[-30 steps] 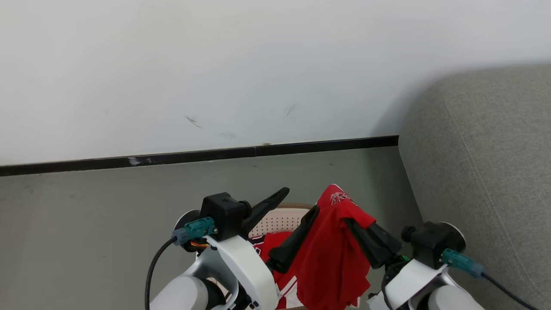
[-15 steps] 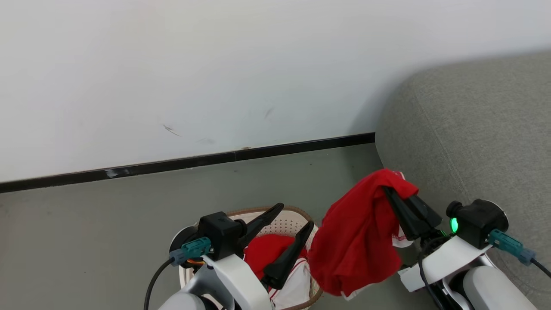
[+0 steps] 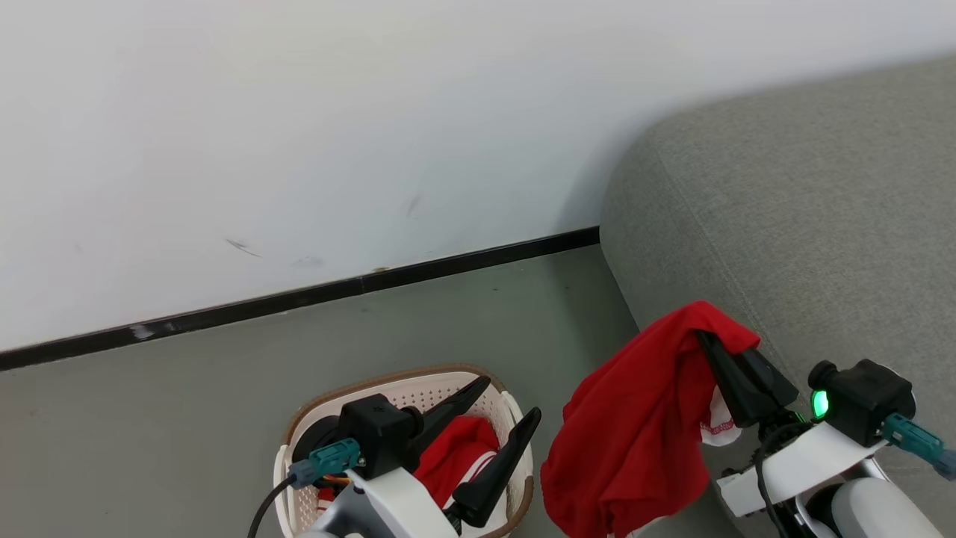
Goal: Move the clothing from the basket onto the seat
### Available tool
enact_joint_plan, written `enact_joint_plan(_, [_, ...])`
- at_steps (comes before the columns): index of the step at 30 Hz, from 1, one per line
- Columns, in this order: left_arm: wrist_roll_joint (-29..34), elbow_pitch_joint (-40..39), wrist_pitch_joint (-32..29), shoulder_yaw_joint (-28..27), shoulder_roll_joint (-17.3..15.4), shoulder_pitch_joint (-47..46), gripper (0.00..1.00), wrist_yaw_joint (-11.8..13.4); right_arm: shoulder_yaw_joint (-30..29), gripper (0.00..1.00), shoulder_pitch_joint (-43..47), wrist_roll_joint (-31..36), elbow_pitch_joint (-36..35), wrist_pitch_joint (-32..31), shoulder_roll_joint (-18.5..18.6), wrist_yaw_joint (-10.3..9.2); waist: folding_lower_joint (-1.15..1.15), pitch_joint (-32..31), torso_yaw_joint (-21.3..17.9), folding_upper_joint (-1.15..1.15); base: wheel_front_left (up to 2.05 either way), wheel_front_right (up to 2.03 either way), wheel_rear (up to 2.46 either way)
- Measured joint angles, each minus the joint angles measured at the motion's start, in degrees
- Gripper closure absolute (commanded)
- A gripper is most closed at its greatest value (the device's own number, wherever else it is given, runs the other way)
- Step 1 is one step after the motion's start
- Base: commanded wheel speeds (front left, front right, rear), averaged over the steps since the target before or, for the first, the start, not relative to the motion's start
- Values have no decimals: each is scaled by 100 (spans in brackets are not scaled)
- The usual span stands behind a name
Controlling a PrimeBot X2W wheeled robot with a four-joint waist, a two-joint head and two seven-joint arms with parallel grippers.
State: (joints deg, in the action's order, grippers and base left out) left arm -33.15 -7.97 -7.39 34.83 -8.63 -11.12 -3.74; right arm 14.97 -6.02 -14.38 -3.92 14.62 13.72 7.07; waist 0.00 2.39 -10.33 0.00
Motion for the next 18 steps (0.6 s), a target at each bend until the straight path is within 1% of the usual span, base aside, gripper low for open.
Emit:
enact_joint_plan(5, [-1,-35,60,14,-10,4,0,-4,-125,100,142,25,-101,0,41,0,0,-11,-250,0,0,0,0])
enact_joint_plan(7, [-1,-51,91,22,-23,4,0,-48,-157,100,159,29,-121,0,53,0,0,-12,-338,0,0,0,0])
enact_joint_plan(18, [23,-234,178,19,-68,49,0,-49,-376,100,353,32,-254,0,68,0,0,-2,-827,0,0,0,0])
